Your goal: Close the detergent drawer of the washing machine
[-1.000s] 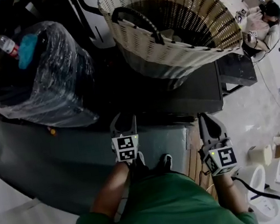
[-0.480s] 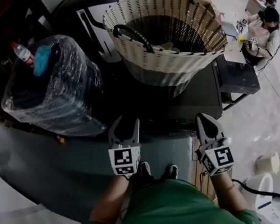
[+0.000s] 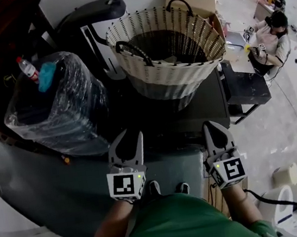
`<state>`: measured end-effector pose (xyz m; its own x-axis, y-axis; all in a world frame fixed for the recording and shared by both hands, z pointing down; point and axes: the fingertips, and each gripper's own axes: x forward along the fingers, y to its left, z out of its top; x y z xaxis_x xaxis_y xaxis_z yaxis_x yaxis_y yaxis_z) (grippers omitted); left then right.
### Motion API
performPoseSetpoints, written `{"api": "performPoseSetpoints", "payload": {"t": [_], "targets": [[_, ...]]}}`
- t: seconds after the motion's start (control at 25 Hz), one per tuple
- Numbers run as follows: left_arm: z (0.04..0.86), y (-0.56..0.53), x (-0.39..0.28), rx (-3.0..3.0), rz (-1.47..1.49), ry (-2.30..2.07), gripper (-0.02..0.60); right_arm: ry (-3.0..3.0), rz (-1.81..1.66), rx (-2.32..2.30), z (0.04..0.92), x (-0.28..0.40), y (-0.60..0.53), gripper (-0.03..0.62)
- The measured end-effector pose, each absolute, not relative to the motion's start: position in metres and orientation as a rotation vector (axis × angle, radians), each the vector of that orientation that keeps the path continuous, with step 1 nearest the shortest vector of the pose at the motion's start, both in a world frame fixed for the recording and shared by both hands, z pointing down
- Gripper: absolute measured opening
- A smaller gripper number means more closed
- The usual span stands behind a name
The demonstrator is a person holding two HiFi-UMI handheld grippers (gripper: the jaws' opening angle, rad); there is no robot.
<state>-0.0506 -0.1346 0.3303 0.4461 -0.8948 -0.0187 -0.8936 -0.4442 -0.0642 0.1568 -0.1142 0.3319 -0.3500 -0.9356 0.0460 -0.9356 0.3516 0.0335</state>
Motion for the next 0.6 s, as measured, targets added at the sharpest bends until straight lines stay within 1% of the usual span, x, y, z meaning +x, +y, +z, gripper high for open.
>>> {"api": "performPoseSetpoints", "payload": {"t": [0.28, 0.6], "targets": [[0.315, -0.127, -0.051, -2.6, -0.007, 1.615, 0.121, -2.545, -0.043, 1.763, 0.319, 0.157, -0.11, 0.023], [0.317, -0.128, -0.055, -2.595, -0.023, 1.639, 0.121, -2.561, -0.06, 1.768, 0.312, 0.154, -0.113, 0.023]]}}
